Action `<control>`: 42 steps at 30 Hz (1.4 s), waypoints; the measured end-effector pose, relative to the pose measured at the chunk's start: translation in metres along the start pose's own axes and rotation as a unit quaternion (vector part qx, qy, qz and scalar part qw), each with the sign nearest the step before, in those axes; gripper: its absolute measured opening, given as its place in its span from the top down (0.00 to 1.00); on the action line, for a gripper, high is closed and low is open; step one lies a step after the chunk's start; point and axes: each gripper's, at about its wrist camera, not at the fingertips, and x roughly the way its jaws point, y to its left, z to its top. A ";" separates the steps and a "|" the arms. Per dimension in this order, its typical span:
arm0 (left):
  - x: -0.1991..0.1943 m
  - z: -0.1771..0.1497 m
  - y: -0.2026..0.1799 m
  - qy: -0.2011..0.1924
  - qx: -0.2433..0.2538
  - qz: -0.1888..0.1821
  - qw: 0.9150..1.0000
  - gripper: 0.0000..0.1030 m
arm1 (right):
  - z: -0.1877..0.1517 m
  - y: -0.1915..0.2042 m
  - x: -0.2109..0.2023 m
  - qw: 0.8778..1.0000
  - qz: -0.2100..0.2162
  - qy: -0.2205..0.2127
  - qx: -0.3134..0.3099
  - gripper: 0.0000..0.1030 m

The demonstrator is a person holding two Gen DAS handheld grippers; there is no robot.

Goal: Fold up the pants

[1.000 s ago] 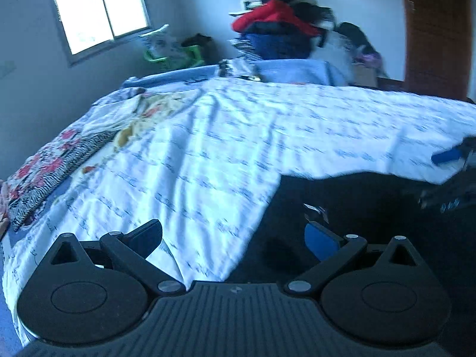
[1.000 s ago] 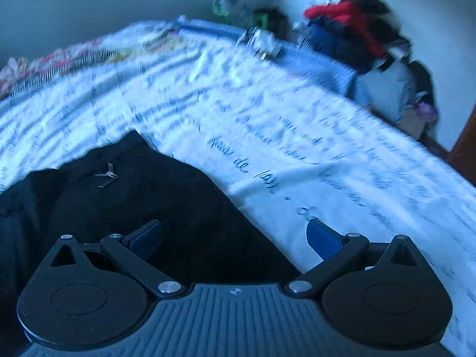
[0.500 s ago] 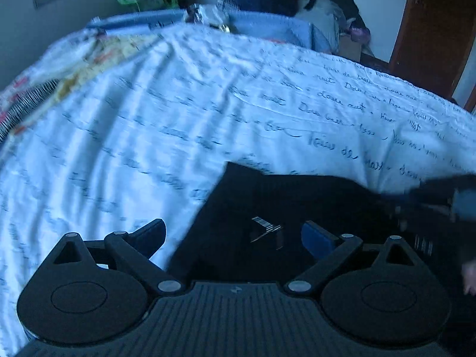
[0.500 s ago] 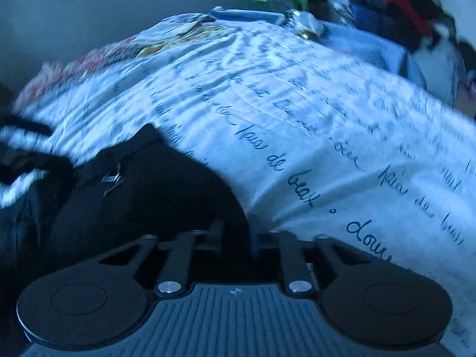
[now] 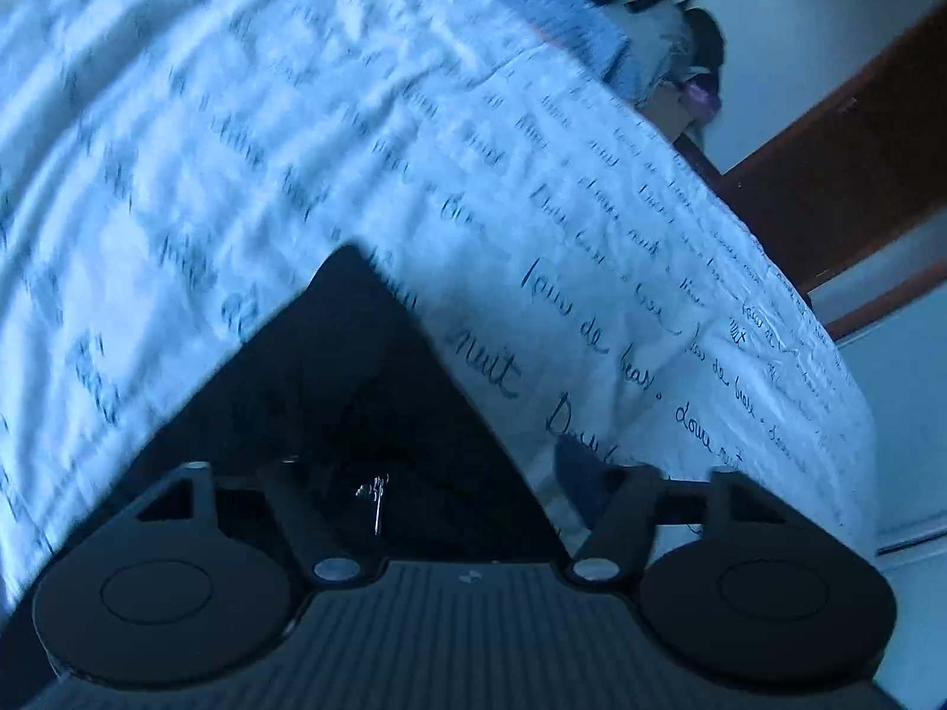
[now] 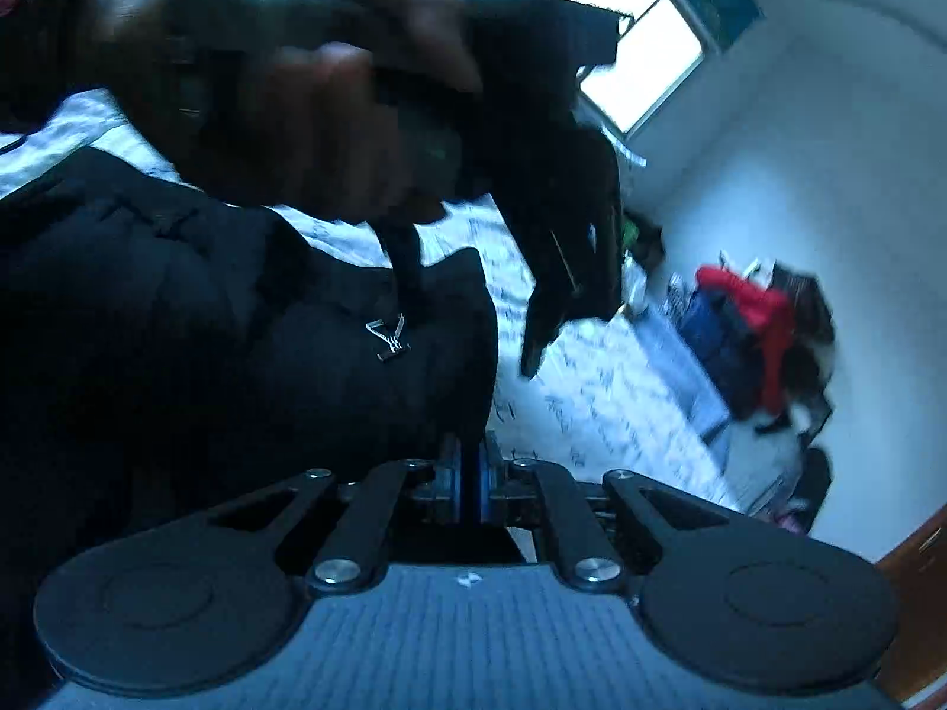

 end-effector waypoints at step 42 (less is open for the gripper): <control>-0.139 -0.186 0.110 -0.094 0.284 0.048 0.953 0.87 | -0.008 0.088 -0.134 0.987 -0.021 0.142 0.068 0.96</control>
